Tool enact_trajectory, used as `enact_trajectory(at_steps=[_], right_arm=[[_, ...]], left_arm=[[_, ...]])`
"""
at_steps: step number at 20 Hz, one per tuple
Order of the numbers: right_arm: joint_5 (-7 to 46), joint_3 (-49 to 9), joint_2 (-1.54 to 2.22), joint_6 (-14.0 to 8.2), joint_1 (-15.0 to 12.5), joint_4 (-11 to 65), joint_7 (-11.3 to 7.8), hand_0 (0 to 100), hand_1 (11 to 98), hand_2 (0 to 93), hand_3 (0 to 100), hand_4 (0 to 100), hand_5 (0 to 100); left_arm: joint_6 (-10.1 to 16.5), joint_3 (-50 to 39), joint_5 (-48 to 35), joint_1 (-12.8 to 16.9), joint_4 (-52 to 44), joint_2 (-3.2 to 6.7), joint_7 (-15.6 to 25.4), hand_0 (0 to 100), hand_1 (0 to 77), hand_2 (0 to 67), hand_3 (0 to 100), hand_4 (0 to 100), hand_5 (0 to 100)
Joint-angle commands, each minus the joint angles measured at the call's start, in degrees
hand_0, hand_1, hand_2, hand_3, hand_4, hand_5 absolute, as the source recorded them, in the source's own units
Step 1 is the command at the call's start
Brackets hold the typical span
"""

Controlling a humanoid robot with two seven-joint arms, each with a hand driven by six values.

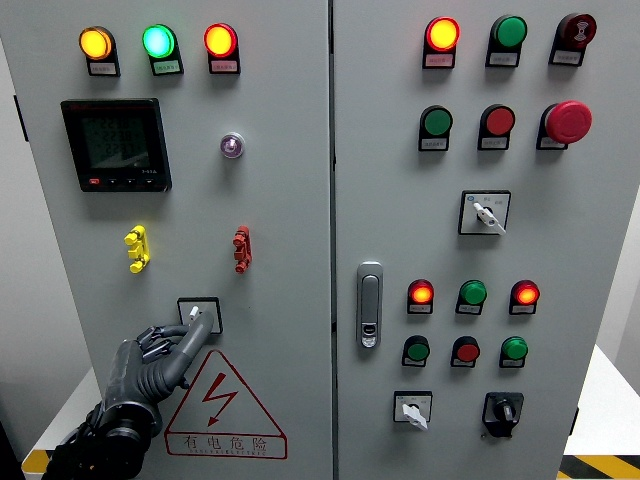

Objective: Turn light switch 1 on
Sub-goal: 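Position the left hand fingers around the rotary switch knob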

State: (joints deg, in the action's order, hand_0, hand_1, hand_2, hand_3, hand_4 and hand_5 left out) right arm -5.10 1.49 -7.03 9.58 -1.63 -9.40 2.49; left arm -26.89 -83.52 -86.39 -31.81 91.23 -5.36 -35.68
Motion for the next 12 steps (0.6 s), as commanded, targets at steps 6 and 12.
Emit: enact_trajectory(at_steps=[6,12], right_arm=[[0.0,0.0,0.00,0.0,0.0,0.0,0.05,0,22.5,0.0,11,23,15],[0.0,0.0,0.00,0.0,0.1,0.0,0.05,0,22.5,0.0,11,23,15]], left_arm=[[0.0,-0.1,0.0,-0.3,0.0,0.00,0.0,0,63.9,52.9,91,100,84],[0.0,0.0,-0.1,-0.4,-0.3,0.00,-0.1,0,62.5,52.8,91,100,84]])
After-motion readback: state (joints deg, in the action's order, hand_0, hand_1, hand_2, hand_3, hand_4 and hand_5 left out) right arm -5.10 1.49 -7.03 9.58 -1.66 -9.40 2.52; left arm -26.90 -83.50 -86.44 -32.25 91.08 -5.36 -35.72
